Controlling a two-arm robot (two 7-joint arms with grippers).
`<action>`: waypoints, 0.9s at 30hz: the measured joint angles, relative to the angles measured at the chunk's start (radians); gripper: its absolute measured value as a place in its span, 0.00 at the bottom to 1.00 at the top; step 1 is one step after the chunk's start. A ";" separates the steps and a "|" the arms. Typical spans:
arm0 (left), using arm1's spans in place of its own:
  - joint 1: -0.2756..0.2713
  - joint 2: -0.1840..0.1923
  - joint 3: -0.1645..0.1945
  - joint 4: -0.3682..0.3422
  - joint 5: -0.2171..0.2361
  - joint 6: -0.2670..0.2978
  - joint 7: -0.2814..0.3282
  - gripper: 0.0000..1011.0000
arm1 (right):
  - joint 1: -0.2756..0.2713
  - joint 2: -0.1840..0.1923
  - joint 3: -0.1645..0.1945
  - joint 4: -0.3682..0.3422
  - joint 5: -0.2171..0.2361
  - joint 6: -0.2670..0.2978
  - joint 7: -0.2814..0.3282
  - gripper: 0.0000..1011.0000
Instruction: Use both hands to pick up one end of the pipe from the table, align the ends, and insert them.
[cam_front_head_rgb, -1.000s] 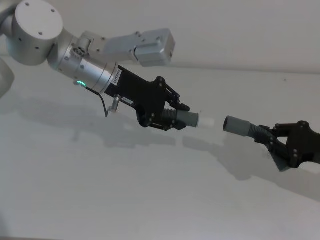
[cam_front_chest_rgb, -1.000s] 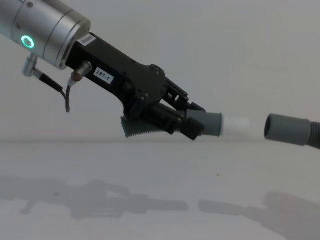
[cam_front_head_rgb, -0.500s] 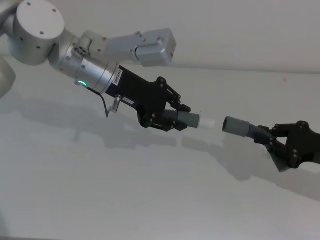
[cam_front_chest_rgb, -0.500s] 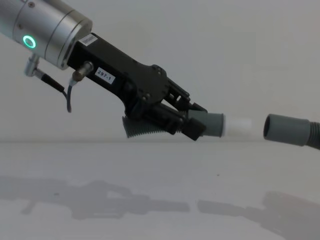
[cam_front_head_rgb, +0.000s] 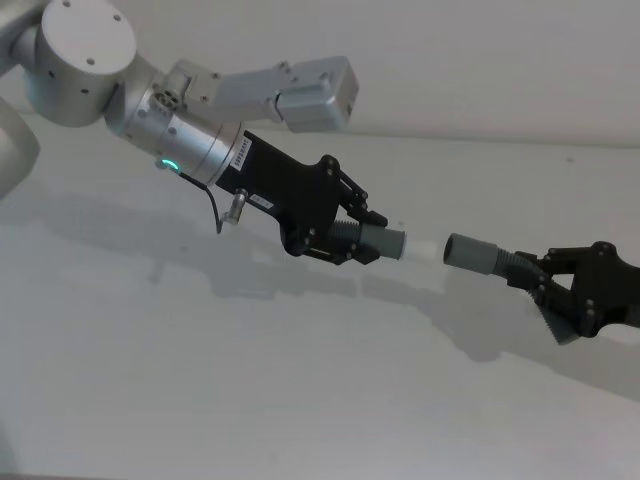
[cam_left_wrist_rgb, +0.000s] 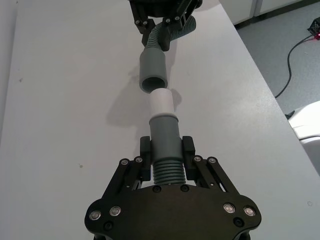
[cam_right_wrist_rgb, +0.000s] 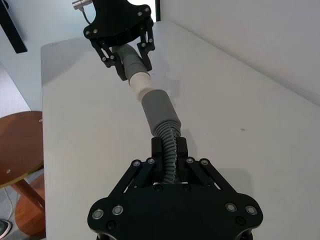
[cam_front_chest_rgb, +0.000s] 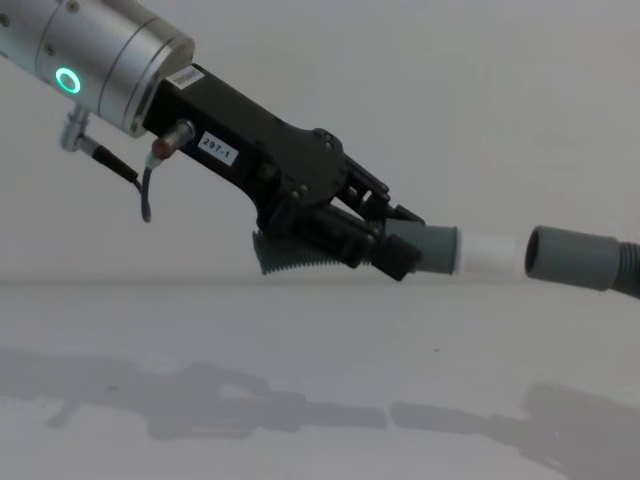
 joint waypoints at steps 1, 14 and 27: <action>-0.001 -0.001 0.001 0.001 -0.001 0.000 0.000 0.35 | 0.000 0.000 0.000 0.000 0.000 0.000 0.000 0.15; -0.015 -0.005 0.014 0.007 -0.004 0.000 -0.001 0.35 | 0.002 0.001 -0.002 0.002 0.002 -0.001 0.004 0.15; -0.028 -0.011 0.026 0.019 -0.008 -0.004 0.000 0.35 | 0.003 0.002 -0.003 0.002 0.004 -0.002 0.005 0.15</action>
